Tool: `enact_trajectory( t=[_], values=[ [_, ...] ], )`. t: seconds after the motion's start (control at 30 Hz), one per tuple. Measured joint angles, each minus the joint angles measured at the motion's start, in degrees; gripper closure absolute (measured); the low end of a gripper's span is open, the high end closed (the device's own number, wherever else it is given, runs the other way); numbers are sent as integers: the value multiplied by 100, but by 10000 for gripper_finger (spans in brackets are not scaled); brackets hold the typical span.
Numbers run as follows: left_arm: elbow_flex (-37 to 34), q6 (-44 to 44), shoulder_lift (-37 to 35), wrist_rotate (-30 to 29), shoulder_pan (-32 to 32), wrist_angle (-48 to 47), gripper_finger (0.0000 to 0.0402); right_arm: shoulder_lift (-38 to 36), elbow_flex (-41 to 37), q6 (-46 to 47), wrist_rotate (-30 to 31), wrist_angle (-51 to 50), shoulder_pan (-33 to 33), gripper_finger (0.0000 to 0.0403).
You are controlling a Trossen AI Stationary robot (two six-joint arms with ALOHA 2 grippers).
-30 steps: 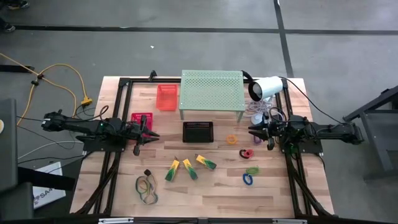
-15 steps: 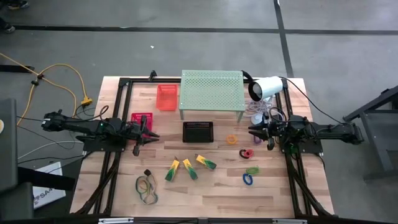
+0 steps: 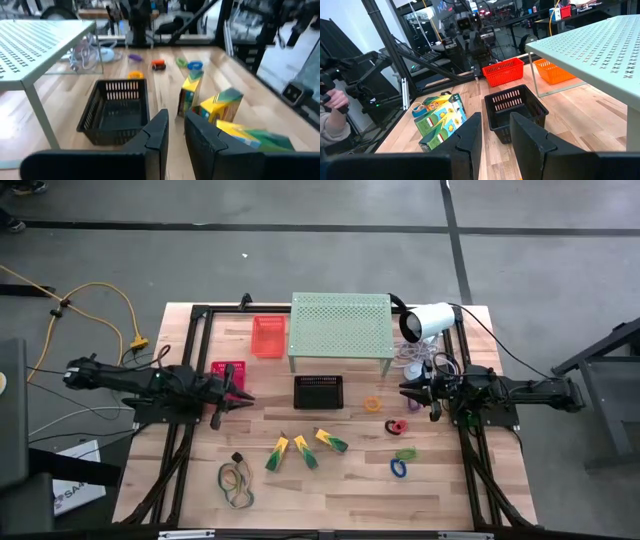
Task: Pick & Place Office Desk Supplies
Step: Put the black rubber band into the orange bin on the shelf
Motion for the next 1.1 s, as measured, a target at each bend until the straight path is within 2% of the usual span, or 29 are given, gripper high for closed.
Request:
enact_trajectory(
  t=[0.3,0.63,0.87,1.1],
  values=[
    [1401,-236,1465,482,-42,-907,345,0,0,0,0,0,0,313],
    [2696,-1082,3210,450,-736,-1824,345,1,-1,0,2,-2,0,313],
    [2878,-1297,3915,442,-1407,-2006,345,0,1,0,0,-2,0,313],
    [2883,-2162,4164,437,-1983,-2454,345,0,0,0,0,-1,0,313]
  ],
)
